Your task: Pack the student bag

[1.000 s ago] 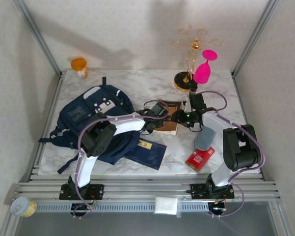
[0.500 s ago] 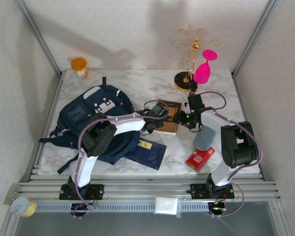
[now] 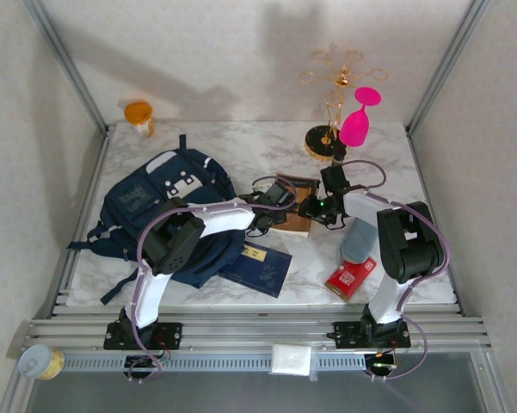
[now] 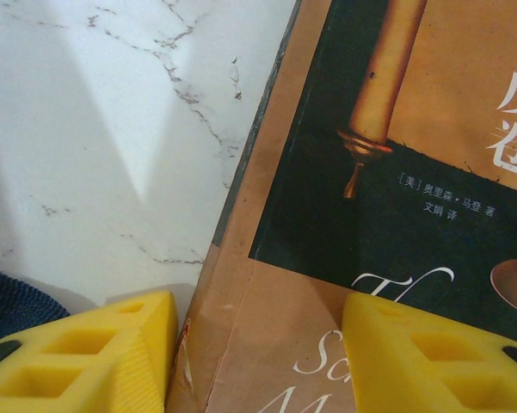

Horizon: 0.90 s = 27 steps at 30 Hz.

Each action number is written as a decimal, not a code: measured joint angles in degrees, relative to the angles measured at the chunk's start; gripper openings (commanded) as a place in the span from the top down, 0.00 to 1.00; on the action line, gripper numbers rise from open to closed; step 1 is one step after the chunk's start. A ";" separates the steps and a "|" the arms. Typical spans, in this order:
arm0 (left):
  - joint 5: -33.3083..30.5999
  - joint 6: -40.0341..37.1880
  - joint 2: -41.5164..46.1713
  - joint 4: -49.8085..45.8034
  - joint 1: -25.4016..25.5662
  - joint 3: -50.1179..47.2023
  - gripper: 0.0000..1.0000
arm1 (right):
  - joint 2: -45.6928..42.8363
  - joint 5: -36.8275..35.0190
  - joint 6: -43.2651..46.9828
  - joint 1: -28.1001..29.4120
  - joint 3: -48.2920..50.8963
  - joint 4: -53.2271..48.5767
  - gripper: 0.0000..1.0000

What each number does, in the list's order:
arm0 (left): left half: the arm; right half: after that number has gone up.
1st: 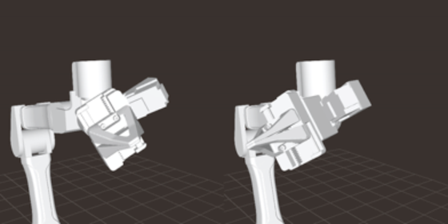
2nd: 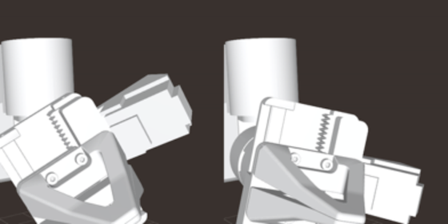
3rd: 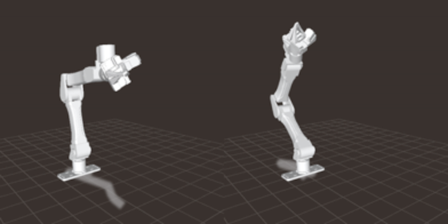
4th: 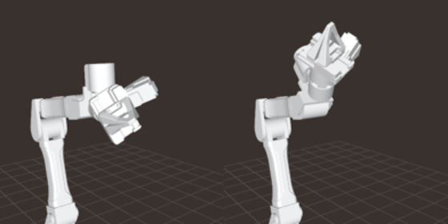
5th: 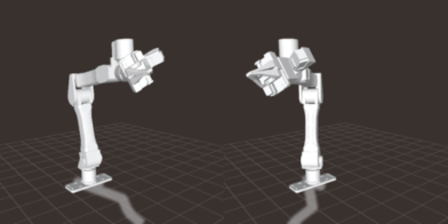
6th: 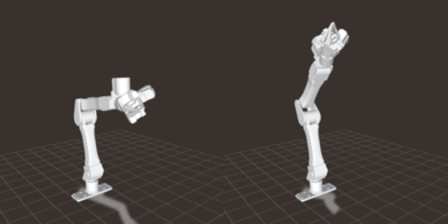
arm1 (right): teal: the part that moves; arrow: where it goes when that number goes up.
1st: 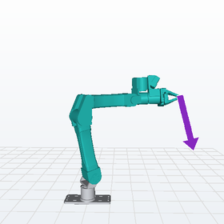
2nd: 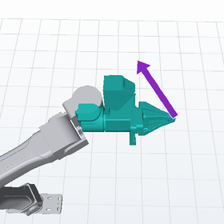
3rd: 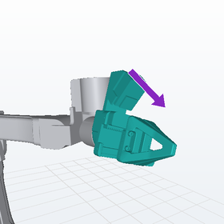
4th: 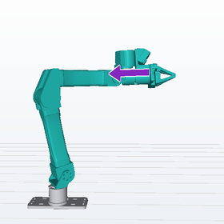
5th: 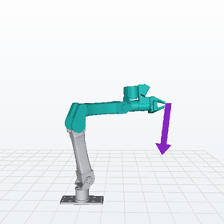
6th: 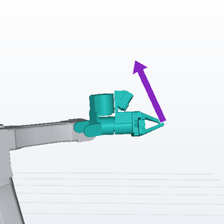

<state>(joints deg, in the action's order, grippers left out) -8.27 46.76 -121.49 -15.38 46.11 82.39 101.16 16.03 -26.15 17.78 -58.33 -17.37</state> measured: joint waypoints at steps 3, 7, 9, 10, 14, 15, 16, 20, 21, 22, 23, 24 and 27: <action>-0.09 0.00 0.00 0.00 0.00 0.00 0.46 | -0.44 -0.83 0.00 0.00 -0.02 -0.46 0.69; -0.11 0.00 0.00 0.02 0.00 0.00 0.46 | -1.18 -1.55 -0.02 -0.02 -0.09 -1.20 0.77; -0.15 0.00 0.00 0.02 0.00 0.00 0.46 | -1.68 -1.86 -0.07 -0.02 -0.09 -1.49 0.85; -0.15 0.00 0.00 0.02 0.00 0.00 0.46 | -1.97 -1.95 -0.09 -0.02 -0.09 -1.53 0.87; -0.15 0.00 0.00 0.02 0.00 0.00 0.46 | -2.51 -1.44 0.00 -0.02 -0.28 -1.55 0.93; -0.15 0.00 0.00 0.02 0.00 0.00 0.46 | -2.51 -1.38 -0.04 -0.02 -0.37 -1.55 0.95; -0.15 0.00 0.00 0.02 0.00 0.00 0.46 | -2.51 -1.25 0.00 -0.02 -0.42 -1.57 0.98; -0.17 -0.02 0.00 -0.02 -0.02 0.02 0.44 | -2.86 -0.44 -0.04 -0.28 -0.48 -1.62 1.00; -0.17 -0.02 0.04 -0.04 -0.02 0.02 0.43 | -3.10 -0.04 -0.04 -0.39 -0.48 -1.62 1.00; -0.15 -0.04 0.15 -0.13 -0.04 0.02 0.42 | -3.41 0.50 -0.04 -0.52 -0.48 -1.62 1.00; -0.15 -0.07 0.33 -0.31 -0.09 0.02 0.41 | -3.87 1.18 -0.02 -0.68 -0.46 -1.60 1.00; -0.13 -0.13 0.57 -0.61 -0.22 0.02 0.40 | -4.28 1.79 0.02 -0.76 -0.46 -1.55 1.00; 0.13 -0.55 2.75 -1.31 -0.74 -1.09 0.35 | -6.64 3.98 0.55 -0.83 -0.44 -1.03 1.00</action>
<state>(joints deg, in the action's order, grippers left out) -8.14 46.22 -118.74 -16.69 45.36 81.30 94.52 20.01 -25.61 16.95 -58.76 -18.39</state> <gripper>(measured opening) 0.627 0.058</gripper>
